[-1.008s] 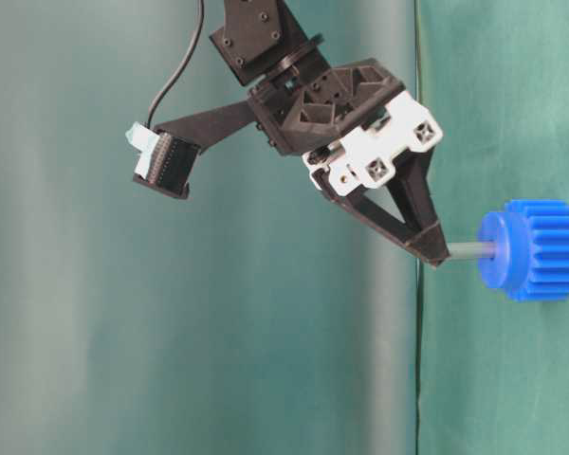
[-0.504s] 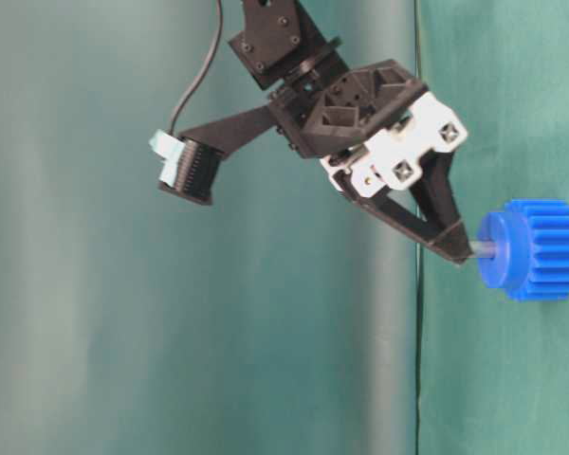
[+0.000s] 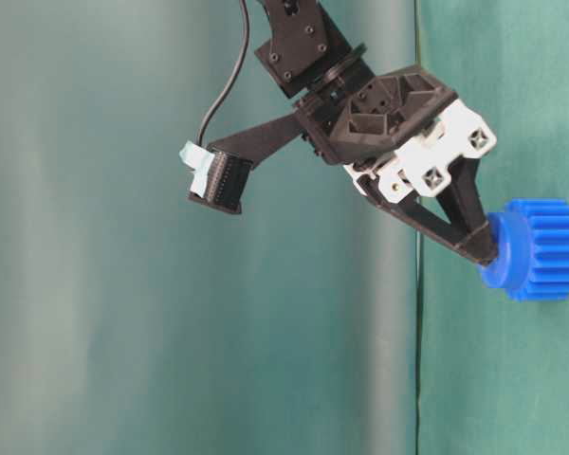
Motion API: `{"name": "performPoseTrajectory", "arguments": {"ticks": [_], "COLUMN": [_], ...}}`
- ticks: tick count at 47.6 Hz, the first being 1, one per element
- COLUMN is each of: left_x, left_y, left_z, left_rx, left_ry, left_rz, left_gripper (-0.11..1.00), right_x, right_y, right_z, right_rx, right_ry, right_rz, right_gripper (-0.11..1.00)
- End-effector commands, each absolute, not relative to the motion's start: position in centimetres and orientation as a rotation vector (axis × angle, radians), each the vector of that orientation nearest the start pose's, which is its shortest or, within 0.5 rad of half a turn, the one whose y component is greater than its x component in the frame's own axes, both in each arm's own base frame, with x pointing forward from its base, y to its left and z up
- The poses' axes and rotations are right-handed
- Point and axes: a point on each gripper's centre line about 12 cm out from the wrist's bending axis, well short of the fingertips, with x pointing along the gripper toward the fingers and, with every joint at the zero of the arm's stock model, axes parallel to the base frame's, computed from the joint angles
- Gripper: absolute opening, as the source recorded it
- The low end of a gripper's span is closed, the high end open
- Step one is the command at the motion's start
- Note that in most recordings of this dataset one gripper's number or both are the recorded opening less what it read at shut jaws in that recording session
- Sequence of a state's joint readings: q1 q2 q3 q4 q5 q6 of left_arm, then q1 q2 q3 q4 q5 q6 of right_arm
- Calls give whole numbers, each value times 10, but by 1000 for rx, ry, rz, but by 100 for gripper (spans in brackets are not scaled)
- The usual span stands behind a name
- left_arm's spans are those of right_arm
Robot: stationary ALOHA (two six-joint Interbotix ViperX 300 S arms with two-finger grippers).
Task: Insert the shaft placed at a random location into the center hole of the small gear at another random location.
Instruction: 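Lower the shaft into the gear's center hole with the right gripper, then open the right gripper and retract it rightward away from the gear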
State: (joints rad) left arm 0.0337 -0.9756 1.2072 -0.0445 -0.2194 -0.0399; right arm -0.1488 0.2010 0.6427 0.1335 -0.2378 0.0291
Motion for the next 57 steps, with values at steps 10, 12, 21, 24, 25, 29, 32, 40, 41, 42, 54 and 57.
{"name": "performPoseTrajectory", "arguments": {"ticks": [10,12,21,24,25,29,32,40,41,42,54,57], "left_x": [196,196,196,196,196,196,196,196,196,196,195,195], "left_y": [8,8,8,8,8,8,8,8,8,8,8,8], "left_z": [279,278,278,277,277,277,278,278,277,277,278,279], "left_rx": [-83,-83,-83,-83,-83,-83,-83,-83,-83,-83,-83,-83], "left_ry": [-3,-2,0,3,4,5,3,3,4,6,6,0], "left_rz": [45,44,46,46,46,44,45,45,46,46,45,45], "left_gripper": [0,0,0,0,0,0,0,0,0,0,0,0], "right_x": [414,414,415,415,415,415,414,409,408,407,390,385], "right_y": [-64,-64,-64,-64,-64,-64,-64,-63,-63,-63,-59,-59], "right_z": [127,127,128,129,129,134,142,171,174,179,208,211], "right_rx": [186,186,187,189,187,188,189,187,185,187,184,187], "right_ry": [576,576,575,573,575,562,544,493,487,481,446,440], "right_rz": [-216,-216,-216,-217,-216,-216,-215,-208,-207,-206,-198,-198], "right_gripper": [17,17,19,36,42,67,77,73,73,73,73,73]}}
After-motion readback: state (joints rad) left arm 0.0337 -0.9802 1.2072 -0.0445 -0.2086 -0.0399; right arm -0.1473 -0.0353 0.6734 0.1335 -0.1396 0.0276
